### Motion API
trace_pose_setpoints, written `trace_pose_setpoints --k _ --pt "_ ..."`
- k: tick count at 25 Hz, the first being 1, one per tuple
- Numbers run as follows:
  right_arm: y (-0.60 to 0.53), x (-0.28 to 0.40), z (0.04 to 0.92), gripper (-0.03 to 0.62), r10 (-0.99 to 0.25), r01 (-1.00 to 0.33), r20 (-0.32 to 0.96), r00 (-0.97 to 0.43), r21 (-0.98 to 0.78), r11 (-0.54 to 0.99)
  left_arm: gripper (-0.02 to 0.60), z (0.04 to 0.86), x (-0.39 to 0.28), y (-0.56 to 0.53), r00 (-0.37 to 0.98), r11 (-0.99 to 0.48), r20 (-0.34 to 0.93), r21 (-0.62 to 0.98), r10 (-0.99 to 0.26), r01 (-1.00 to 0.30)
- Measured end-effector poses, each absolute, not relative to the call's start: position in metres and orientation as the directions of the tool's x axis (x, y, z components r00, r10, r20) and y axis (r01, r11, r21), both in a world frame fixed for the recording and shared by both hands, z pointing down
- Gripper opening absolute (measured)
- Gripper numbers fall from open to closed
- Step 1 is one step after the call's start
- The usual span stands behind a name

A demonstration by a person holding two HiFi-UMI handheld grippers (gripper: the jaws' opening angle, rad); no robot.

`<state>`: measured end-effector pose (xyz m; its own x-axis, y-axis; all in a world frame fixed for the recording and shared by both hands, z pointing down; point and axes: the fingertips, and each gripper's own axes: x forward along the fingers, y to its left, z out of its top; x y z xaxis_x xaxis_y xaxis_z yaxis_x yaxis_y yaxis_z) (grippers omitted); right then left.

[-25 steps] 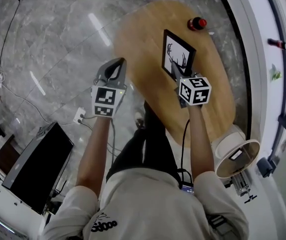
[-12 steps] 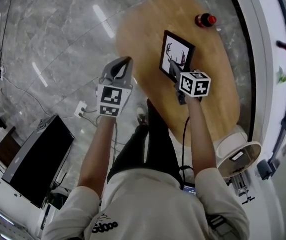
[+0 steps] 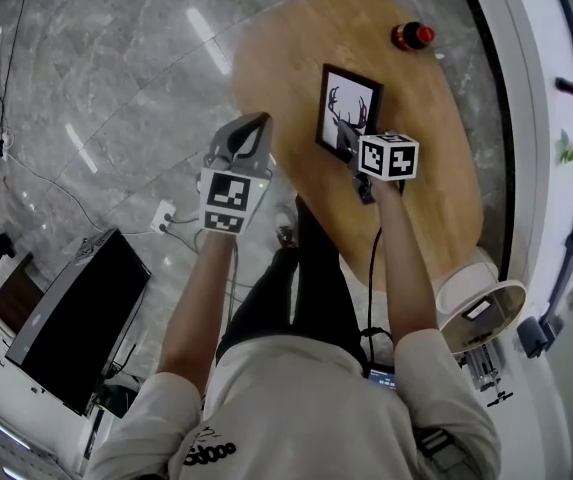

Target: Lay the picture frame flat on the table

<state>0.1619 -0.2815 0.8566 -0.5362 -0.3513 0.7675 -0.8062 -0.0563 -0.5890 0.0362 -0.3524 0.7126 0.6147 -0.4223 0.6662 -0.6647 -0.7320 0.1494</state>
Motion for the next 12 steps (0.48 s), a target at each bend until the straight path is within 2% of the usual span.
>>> trace_pose_setpoints --k 12 --pt "-0.266 0.156 0.872 0.038 -0.275 -0.806 0.79 -0.548 -0.586 -0.078 0.009 0.711 0.031 -0.35 0.609 -0.733 0.671 0.142 -0.422 -0.665"
